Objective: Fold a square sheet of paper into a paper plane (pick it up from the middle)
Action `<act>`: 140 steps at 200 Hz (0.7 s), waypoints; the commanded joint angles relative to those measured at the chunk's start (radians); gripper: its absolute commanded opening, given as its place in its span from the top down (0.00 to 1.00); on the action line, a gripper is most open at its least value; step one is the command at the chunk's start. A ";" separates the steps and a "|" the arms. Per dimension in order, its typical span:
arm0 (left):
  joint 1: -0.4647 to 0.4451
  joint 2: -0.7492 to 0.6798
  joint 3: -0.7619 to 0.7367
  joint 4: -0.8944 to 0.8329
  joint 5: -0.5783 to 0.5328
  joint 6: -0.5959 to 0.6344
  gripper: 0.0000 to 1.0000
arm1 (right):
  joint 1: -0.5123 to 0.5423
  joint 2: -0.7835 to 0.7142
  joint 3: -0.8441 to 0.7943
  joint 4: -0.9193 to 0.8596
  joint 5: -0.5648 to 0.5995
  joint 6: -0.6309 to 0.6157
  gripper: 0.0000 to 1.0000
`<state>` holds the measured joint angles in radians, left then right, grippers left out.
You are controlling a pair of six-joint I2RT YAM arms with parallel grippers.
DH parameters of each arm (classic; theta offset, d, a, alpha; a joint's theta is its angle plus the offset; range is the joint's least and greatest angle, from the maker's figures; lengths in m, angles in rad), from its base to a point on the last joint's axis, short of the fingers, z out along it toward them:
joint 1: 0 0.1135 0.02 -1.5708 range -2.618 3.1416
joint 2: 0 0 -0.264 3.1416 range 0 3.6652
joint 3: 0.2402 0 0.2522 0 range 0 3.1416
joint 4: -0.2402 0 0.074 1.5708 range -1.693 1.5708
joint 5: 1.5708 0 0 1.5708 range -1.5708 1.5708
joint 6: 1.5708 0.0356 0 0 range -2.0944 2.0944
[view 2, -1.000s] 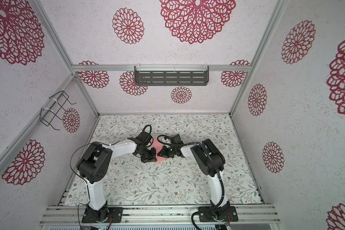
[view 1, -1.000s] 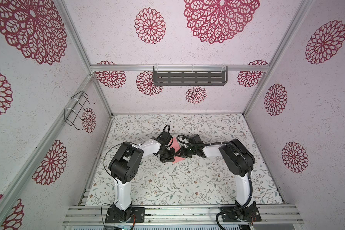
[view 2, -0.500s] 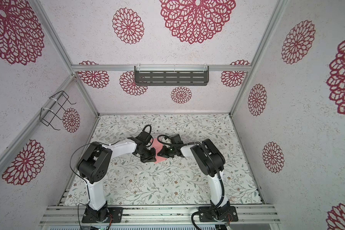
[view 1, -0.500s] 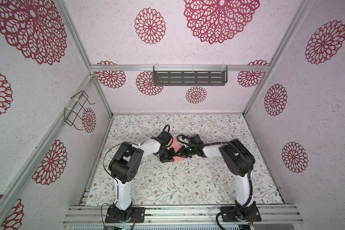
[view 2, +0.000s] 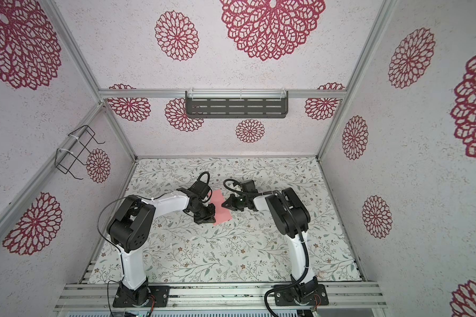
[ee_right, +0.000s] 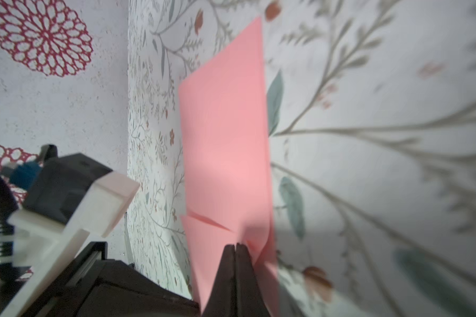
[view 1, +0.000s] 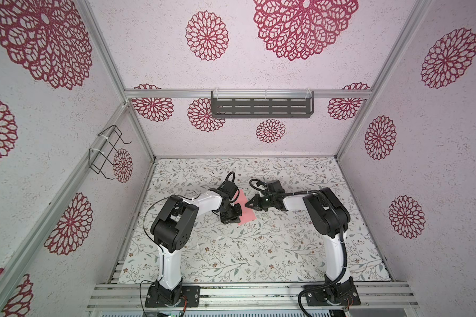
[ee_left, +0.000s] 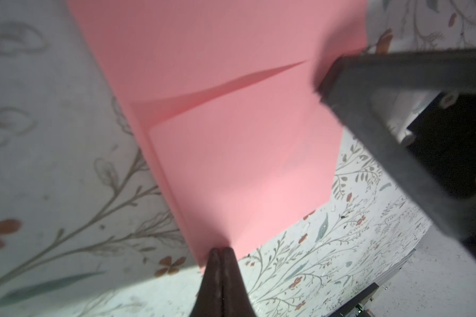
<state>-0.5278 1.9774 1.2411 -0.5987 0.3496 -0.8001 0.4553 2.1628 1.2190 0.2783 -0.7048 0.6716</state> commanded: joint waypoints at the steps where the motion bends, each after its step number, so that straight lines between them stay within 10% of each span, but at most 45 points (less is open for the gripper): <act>1: 0.000 0.052 -0.032 -0.093 -0.077 0.010 1.00 | -0.047 0.027 0.038 -0.091 0.110 -0.047 0.99; 61: 0.000 0.055 -0.028 -0.091 -0.077 0.012 1.00 | 0.002 -0.222 -0.102 -0.009 0.110 -0.074 0.98; 140: -0.001 0.051 -0.035 -0.076 -0.069 0.008 1.00 | 0.141 -0.156 -0.164 0.076 0.038 0.015 1.00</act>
<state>-0.5278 1.9774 1.2411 -0.5987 0.3492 -0.7933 0.6102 1.9778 1.0706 0.2813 -0.6369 0.6403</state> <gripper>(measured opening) 0.040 0.056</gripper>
